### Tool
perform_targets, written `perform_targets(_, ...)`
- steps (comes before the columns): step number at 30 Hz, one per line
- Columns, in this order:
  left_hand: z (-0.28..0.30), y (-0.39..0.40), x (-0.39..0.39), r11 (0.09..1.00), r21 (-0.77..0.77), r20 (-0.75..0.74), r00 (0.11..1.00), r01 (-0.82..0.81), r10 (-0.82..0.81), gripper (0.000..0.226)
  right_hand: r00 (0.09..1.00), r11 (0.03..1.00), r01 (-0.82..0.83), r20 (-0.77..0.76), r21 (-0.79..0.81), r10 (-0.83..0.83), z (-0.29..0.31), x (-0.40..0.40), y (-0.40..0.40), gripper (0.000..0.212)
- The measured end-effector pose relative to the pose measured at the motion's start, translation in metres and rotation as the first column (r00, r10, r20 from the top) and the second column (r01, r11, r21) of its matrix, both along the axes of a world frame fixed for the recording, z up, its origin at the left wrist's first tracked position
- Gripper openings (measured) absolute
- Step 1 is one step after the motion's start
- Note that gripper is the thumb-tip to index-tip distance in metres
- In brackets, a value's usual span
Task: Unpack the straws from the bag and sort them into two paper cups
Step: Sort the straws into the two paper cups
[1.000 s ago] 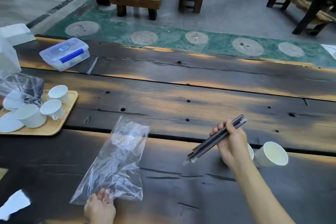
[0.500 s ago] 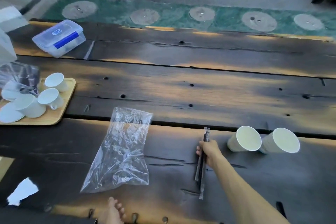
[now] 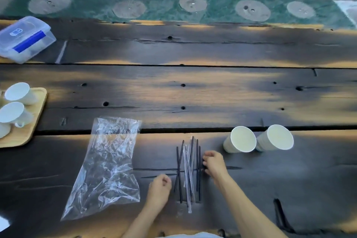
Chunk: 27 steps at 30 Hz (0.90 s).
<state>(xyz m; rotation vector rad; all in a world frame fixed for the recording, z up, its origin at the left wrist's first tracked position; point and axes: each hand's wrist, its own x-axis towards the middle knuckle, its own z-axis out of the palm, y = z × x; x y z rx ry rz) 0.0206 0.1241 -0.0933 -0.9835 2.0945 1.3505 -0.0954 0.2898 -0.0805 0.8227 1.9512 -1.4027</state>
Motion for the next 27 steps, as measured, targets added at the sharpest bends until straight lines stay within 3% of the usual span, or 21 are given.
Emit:
perform_targets(2,0.002,-0.003,-0.019,0.984,-0.170,-0.048,0.998,-0.052,0.045,0.015,1.000,0.999,-0.003,-0.001,0.044,0.003,-0.010,0.008,0.008,0.022)
perform_targets(4,0.002,-0.005,-0.035,0.969,-0.236,-0.072,0.996,-0.071,0.056,0.018,1.000,0.995,-0.018,0.019,0.097,0.016,-0.024,0.017,0.016,0.023)
perform_targets(7,0.001,0.004,-0.049,0.962,-0.269,-0.032,0.998,0.039,-0.049,0.022,0.999,0.984,-0.017,0.031,0.176,0.012,-0.042,0.025,0.026,0.025)
perform_targets(11,0.004,0.025,-0.055,0.896,-0.377,0.071,0.972,0.236,-0.226,0.027,0.999,0.965,-0.026,-0.012,0.262,0.030,-0.021,0.031,0.024,0.017)
perform_targets(14,0.001,0.033,-0.058,0.853,-0.448,0.107,0.964,0.267,-0.245,0.025,0.986,0.922,-0.150,-0.015,0.356,0.166,-0.021,0.032,0.023,0.009)
perform_targets(19,-0.004,0.030,-0.058,0.860,-0.437,0.147,0.964,0.263,-0.221,0.019,0.895,0.771,-0.386,0.005,0.507,0.445,-0.024,0.033,0.018,0.016)
perform_targets(22,-0.005,0.023,-0.054,0.860,-0.424,0.165,0.958,0.285,-0.236,0.016,0.857,0.706,-0.438,0.023,0.557,0.514,-0.024,0.033,0.014,0.020)
perform_targets(27,-0.007,0.016,-0.053,0.941,-0.303,0.008,0.988,0.151,-0.155,0.019,0.811,0.613,-0.505,0.090,0.607,0.579,-0.022,0.027,0.010,0.018)
